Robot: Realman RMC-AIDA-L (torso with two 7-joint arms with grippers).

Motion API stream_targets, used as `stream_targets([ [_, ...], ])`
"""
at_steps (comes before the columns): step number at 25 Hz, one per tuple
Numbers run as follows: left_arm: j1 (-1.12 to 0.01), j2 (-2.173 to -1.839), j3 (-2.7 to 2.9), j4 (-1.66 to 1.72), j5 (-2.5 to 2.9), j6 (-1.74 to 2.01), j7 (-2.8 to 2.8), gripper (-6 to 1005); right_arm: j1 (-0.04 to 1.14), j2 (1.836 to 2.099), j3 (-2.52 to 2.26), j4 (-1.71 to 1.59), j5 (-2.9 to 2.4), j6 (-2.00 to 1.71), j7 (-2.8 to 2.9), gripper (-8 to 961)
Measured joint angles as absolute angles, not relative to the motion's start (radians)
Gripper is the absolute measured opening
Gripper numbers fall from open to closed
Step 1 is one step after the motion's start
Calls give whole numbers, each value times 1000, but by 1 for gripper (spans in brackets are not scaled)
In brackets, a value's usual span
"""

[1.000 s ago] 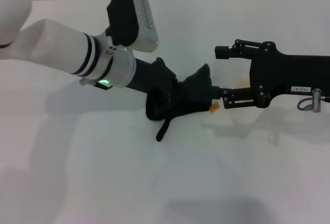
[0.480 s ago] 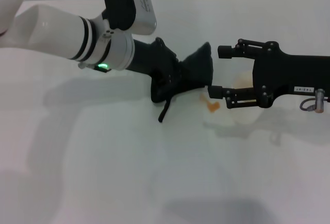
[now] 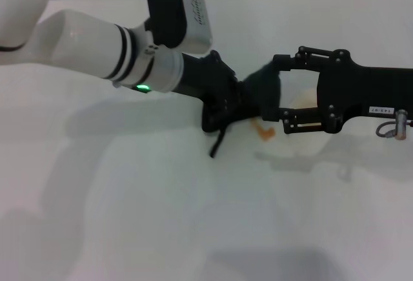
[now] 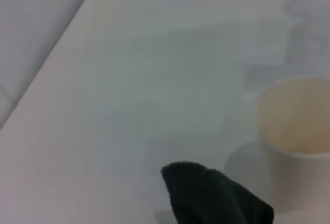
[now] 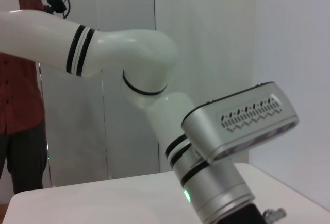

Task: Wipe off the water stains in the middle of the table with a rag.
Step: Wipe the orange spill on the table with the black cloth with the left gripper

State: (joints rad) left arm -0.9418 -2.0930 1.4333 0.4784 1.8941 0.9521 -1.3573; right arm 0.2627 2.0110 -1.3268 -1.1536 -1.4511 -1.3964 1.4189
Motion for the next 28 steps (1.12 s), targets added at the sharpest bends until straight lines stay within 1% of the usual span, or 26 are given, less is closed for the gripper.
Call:
stream_targets([
  [9, -932, -2094, 1569, 473, 1793, 939, -1357, 83, 260, 2011, -1327, -1154, -1450, -1398, 1419, 857],
  [28, -892, -2084, 1576, 485, 1792, 955, -1372, 83, 259, 2011, -1334, -1154, -1447, -1401, 1419, 857],
])
